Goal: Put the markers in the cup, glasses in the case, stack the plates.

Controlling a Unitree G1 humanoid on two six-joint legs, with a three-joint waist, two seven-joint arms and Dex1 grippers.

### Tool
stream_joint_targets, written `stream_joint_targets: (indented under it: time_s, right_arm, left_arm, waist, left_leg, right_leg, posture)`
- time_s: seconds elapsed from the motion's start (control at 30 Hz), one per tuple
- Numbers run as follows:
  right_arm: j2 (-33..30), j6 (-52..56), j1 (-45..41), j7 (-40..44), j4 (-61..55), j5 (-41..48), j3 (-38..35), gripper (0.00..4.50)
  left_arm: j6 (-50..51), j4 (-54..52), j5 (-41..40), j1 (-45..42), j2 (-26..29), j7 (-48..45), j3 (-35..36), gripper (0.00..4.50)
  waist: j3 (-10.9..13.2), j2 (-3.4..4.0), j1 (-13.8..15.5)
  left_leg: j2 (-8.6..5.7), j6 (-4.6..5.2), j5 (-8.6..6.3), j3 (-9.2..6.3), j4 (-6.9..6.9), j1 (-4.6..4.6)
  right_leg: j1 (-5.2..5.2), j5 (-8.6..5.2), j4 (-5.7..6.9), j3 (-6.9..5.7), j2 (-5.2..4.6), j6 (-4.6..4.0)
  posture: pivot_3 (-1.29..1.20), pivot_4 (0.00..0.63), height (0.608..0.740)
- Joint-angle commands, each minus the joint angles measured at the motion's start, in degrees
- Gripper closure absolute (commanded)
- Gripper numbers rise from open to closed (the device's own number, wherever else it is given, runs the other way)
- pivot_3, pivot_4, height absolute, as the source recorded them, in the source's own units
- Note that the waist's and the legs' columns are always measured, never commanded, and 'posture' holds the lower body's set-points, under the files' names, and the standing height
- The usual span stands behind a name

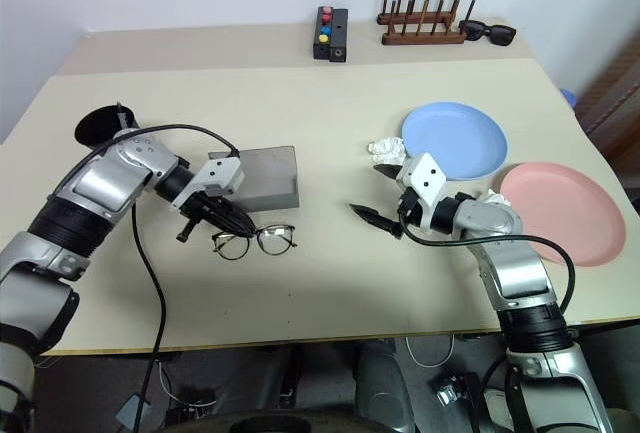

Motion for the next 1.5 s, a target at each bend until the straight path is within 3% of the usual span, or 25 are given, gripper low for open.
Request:
stream_joint_targets:
  time_s: [0.03, 0.87, 0.9, 1.5]
  right_arm:
    - [-0.28, 0.17, -0.12, -0.38, -3.42, 1.05, -1.66, 0.00]
    - [-0.53, 1.68, -0.19, -1.11, -4.74, 1.25, -2.27, 0.00]
    - [-0.53, 1.75, -0.21, -1.13, -4.75, 1.28, -2.32, 0.00]
    - [-0.50, 1.69, -0.46, -1.31, -4.40, 1.21, -2.43, 0.00]
  left_arm:
    - [-1.77, 0.50, 0.64, -1.73, 0.06, -0.21, 0.05, 3.98]
    - [-4.20, 1.66, 3.84, -2.20, -2.92, -0.21, 0.08, 3.98]
    - [-4.16, 1.67, 3.98, -2.17, -3.04, -0.21, 0.22, 4.26]
    - [-4.36, 1.61, 4.74, -2.05, -3.85, -0.21, 1.69, 4.26]
  waist:
    - [0.00, 0.00, 0.00]
    - [0.00, 0.00, 0.03]
    - [0.00, 0.00, 0.02]
    - [0.00, 0.00, 0.07]
  left_leg:
    - [0.00, 0.00, 0.00, 0.00, 0.00, 0.00]
    - [-0.01, 0.00, 0.00, 0.00, 0.00, 0.00]
    - [0.00, 0.00, 0.00, 0.00, 0.00, 0.00]
    - [-0.01, 0.00, 0.00, 0.00, 0.00, 0.00]
  right_leg:
    - [0.00, 0.00, 0.00, 0.00, 0.00, 0.00]
    - [0.00, 0.00, 0.00, 0.00, 0.00, 0.00]
    - [0.00, 0.00, 0.00, 0.00, 0.00, 0.00]
    - [0.01, 0.00, 0.00, 0.00, 0.00, 0.00]
  posture:
    - [0.00, 0.150, 0.740]
    - [0.00, 0.150, 0.740]
    - [0.00, 0.150, 0.740]
    - [0.00, 0.150, 0.740]
